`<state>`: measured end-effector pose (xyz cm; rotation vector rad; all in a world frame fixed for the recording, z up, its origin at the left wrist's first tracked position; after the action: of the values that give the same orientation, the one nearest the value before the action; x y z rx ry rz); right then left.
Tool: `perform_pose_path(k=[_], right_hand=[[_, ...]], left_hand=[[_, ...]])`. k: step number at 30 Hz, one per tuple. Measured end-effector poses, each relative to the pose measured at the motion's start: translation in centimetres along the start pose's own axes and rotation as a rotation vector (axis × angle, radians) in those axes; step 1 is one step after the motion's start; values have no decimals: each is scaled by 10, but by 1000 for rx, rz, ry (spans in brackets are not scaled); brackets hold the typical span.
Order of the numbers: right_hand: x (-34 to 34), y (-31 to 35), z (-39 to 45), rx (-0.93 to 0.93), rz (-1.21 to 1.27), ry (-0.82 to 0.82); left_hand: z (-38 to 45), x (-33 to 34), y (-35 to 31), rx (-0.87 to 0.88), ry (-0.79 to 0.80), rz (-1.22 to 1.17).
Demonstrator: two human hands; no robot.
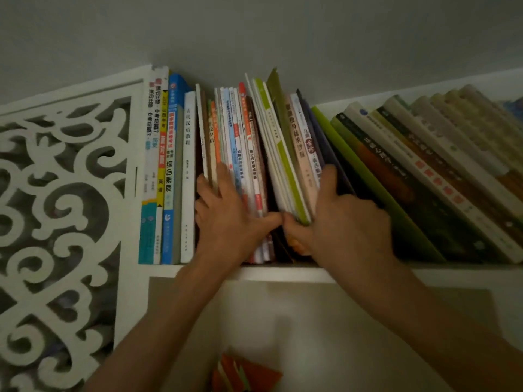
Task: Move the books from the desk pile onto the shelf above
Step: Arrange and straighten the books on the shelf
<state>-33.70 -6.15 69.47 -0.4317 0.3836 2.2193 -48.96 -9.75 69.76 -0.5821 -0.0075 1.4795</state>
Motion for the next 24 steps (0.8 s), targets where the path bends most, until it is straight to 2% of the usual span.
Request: perform_pose_path(k=[3,6,7,9,11,13,14,16,20,24], right_hand=[[17,16,6,11,92,23],[18,13,4,17,123,81],[17,11,3,23,118,103],[11,11,-2,21,54,114],[-3,18,-7,-98,-66,-63],[-6,30,-12,-317,-125,-205],[-4,33,-12,-424,-121,-223],[1,33,-8,-541,-143,-172],[10,19,-3,-555,-228,-18],[18,20,-9,-568,-95,125]], left_hand=[[0,-7,13,121,7,-15],[-10,1,17,149,65,-7],[-16,0,17,165,42,52],[-28,-10,11,285,-127,261],[-34,-23,2,422,-254,339],[-29,-32,-6,489,-244,302],[-22,-36,-10,493,-209,271],[-5,-32,-11,472,-124,278],[3,-10,-5,526,-61,336],[-3,-5,2,525,-42,270]])
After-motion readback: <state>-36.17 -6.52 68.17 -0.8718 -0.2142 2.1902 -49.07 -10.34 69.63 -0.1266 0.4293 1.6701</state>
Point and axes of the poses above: each hand's wrist, its own z-axis towards the middle knuckle, its own x-axis out of the palm, y = z × x, the point moved 8 cm from there along z, towards the middle knuckle, and after that the axes turned 8 degrees about z, right-handed, at the moved point
